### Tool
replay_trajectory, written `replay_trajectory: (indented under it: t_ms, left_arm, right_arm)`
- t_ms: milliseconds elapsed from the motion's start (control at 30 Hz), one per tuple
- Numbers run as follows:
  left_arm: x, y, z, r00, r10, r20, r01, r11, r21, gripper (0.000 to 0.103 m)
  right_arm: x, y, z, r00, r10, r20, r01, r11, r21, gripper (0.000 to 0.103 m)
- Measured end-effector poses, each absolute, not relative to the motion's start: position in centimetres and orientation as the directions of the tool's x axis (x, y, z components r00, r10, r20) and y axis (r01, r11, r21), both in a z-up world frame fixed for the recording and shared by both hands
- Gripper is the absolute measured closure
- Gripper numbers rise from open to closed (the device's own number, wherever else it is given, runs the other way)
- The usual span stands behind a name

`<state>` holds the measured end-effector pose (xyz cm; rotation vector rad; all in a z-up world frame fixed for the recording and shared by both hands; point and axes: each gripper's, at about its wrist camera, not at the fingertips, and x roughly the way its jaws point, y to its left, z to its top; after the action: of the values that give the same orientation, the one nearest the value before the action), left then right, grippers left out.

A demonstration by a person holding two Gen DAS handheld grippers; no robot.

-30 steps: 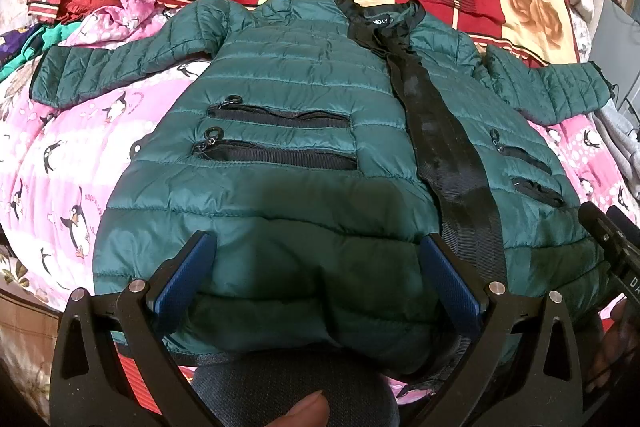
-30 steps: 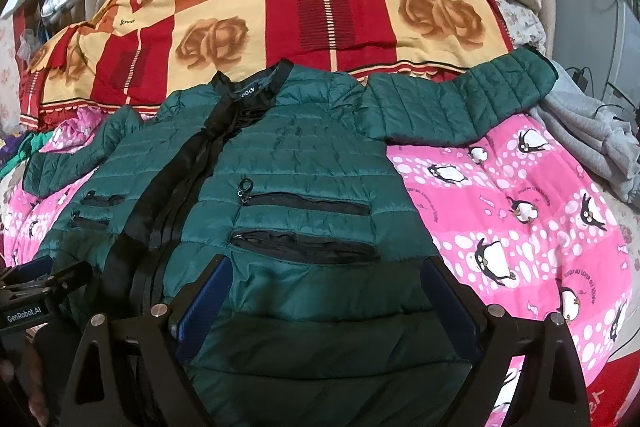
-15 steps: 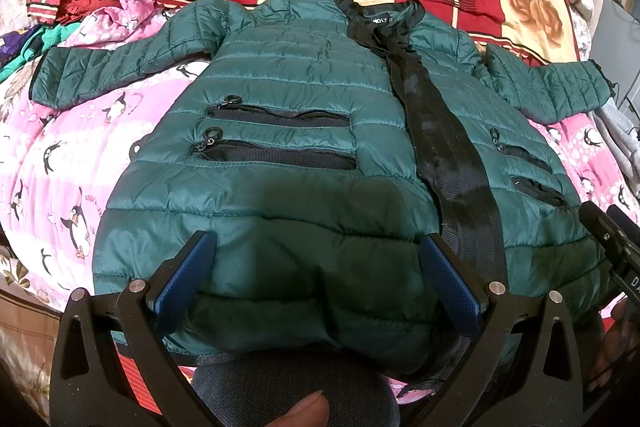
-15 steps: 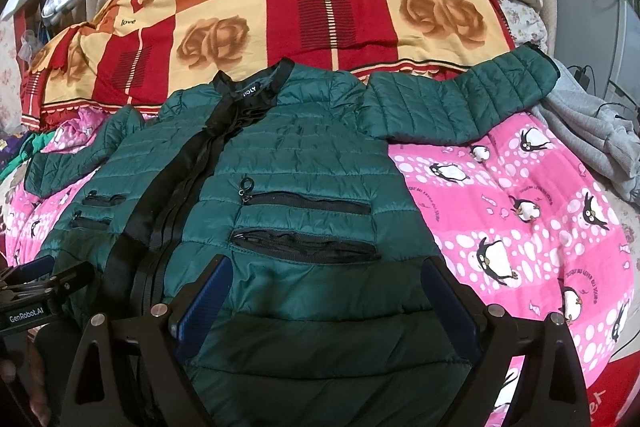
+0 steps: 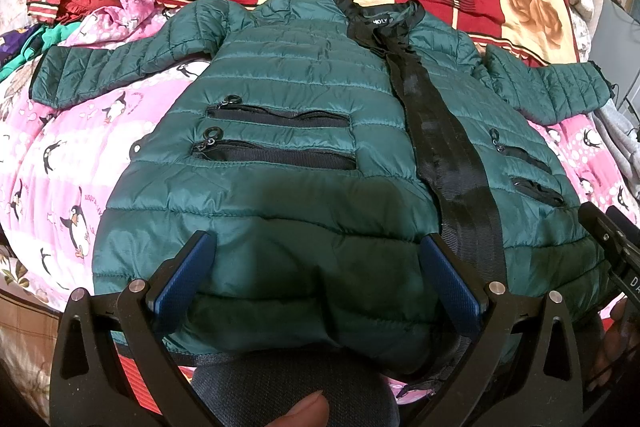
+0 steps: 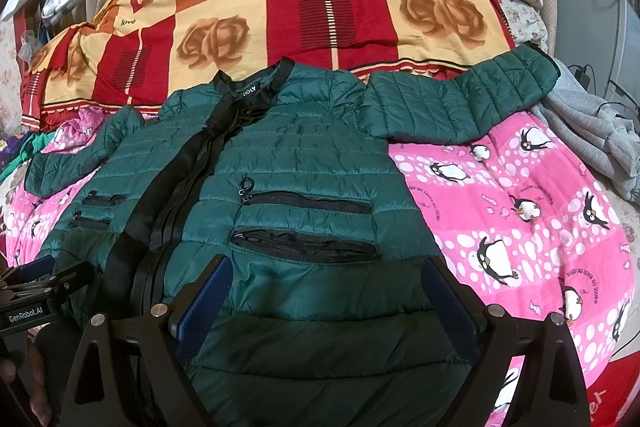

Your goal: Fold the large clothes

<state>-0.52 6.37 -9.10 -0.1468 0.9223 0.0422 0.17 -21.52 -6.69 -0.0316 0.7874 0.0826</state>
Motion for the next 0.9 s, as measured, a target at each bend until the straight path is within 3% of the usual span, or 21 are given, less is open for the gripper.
replay_trajectory:
  t_ms: [900]
  left_arm:
    - [-0.57,6.6,-9.28,0.605,-0.032,-0.795,-0.102,0.988,-0.118,0.0]
  right_arm:
    - [0.44,-21.45,-7.12,0.678,0.091,-0.729,-0.096,0.995,0.035,0.009]
